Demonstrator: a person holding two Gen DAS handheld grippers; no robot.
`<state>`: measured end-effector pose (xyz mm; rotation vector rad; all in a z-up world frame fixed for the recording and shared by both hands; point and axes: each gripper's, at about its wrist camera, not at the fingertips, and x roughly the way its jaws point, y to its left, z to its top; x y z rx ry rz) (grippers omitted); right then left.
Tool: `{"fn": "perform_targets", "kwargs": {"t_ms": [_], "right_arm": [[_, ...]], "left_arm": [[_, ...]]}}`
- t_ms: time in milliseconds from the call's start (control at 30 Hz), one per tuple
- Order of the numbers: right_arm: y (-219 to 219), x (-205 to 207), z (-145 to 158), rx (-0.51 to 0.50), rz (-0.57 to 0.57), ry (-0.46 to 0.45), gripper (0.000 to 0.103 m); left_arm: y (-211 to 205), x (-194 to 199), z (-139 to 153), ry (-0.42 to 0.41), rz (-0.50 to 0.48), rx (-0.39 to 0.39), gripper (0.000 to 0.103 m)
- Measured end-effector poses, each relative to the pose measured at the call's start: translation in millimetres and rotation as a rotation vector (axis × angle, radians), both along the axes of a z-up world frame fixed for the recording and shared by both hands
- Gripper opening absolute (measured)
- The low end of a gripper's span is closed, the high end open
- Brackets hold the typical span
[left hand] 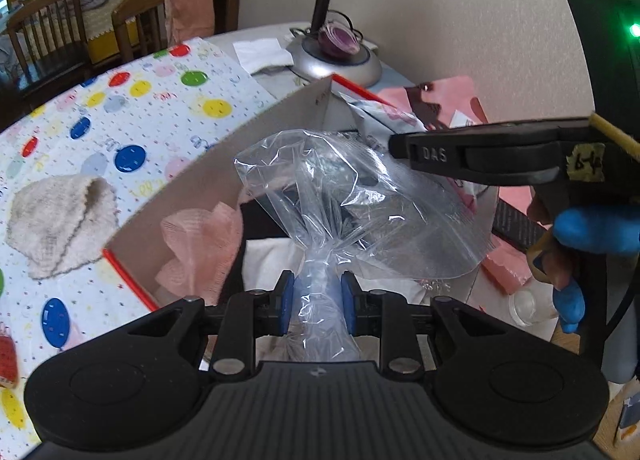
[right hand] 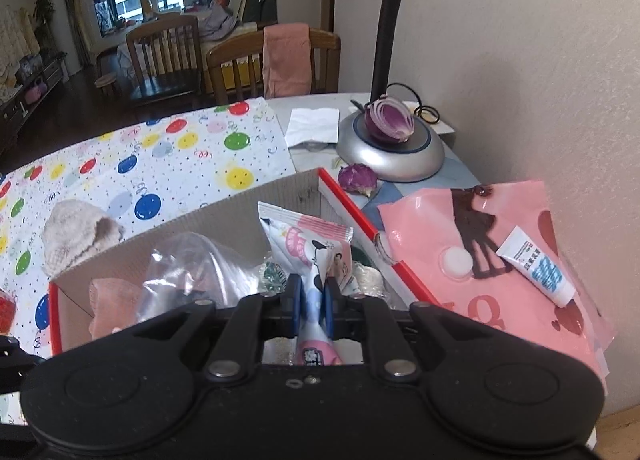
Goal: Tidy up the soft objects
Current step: 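Lift and carry the packet and plastic bag with both tools over the box, then lower the packet and bag into the box and open both tools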
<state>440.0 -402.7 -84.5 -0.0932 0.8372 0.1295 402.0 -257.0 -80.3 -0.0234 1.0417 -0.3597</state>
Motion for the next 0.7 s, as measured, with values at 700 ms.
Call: {"fn": "perform_targets", "kwargs": {"t_ms": [700], "right_arm": [[0.7,18.3,-37.1,0.043,0.026,0.096,0.019]], "left_arm": [[-3.1,23.9,-57.2,0.144,-0.082,0.032,0.024]]}}
